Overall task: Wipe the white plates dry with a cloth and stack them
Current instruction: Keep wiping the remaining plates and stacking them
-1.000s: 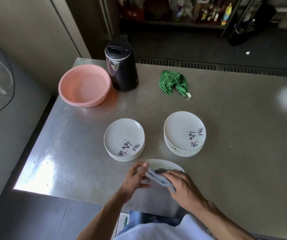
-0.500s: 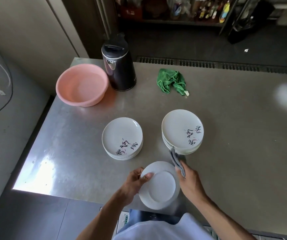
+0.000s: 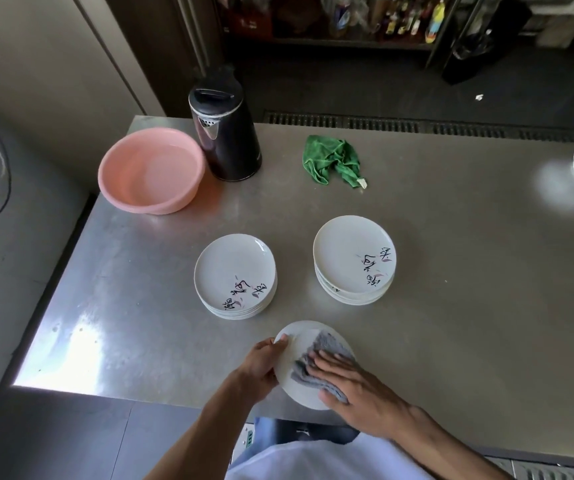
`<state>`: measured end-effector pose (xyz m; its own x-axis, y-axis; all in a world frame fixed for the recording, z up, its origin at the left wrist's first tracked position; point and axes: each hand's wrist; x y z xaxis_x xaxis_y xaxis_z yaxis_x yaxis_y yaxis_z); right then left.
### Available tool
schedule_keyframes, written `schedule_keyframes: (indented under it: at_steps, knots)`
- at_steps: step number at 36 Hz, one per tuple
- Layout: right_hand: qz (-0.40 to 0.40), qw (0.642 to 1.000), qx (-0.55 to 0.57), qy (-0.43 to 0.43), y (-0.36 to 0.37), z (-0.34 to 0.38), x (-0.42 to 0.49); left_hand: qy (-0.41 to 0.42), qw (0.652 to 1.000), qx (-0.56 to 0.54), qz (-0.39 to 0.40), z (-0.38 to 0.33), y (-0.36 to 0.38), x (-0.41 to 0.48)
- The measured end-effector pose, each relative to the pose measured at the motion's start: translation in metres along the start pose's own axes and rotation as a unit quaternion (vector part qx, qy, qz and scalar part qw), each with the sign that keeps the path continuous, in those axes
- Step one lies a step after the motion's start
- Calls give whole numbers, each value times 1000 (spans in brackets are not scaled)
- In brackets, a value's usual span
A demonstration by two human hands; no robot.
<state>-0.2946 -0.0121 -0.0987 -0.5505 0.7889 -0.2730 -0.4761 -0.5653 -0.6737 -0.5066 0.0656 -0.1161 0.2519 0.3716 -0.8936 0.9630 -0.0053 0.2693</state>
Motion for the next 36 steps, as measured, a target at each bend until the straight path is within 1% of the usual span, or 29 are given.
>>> schedule_keyframes:
  at_steps: [3, 6, 8, 10, 14, 16, 18, 19, 21, 23, 24, 25, 26, 29, 30, 32, 33, 35, 36]
  knots:
    - [-9, 998, -39, 57, 2, -12, -5, 0, 1000, -1, 5, 1, 3, -1]
    - [-31, 990, -31, 138, 5, -10, 13, 4, 1000, -4, 12, 1, 9, -3]
    - [-34, 986, -25, 161, 4, -3, 28, 8, 1000, -5, 14, 0, 14, -4]
    - [-35, 988, -26, 146, 2, 6, 37, 12, 1000, -2, 14, -3, 18, -6]
    - [-22, 999, -5, 26, 0, 16, 26, 9, 1000, -19, 12, -6, 15, -4]
    - [-17, 1000, 3, 0, -2, 11, 14, 3, 999, -36, 18, -6, 12, -5]
    - [-33, 999, -4, 19, -2, 1, 4, 9, 1000, -26, 12, -5, 12, -6]
    - [-49, 998, -10, 44, 0, -3, 3, 17, 1000, -10, 5, -4, 12, -7]
    - [-89, 989, 2, 121, 3, -8, 9, 34, 999, 24, -1, -3, 12, -7]
    - [-127, 969, 66, 201, 3, -5, 24, 43, 998, 38, 10, -3, 14, -7]
    - [-140, 960, 99, 222, 3, -2, 33, 47, 998, 44, 18, -3, 15, -8]
    - [-149, 957, 116, 221, 2, 2, 40, 52, 997, 52, 24, -3, 17, -8]
    - [-151, 961, 115, 200, 1, 6, 46, 57, 996, 63, 28, -4, 18, -10]
    - [-126, 984, 82, 94, 2, 14, 52, 70, 992, 98, 35, -3, 20, -12]
    - [-119, 988, 60, 80, 1, 13, 53, 72, 991, 110, 32, -3, 19, -13]
    - [-133, 987, 4, 95, -3, 5, 56, 70, 990, 121, 24, -3, 18, -16]
    - [-142, 983, -11, 118, -5, 1, 57, 67, 990, 120, 24, -2, 17, -17]
    - [-137, 977, -2, 161, -8, -3, 59, 61, 991, 115, 25, 0, 16, -18]
    - [-131, 980, 4, 152, -8, 0, 59, 63, 991, 113, 23, 0, 17, -18]
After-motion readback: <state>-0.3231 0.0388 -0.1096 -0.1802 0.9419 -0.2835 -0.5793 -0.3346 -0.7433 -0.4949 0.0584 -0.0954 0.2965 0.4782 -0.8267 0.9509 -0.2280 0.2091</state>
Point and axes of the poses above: each hand's wrist, its own x-axis towards the middle knuckle, its own y-axis out of the palm, z = x × y, and after that the axes turned 4 degrees about -y, right-handed
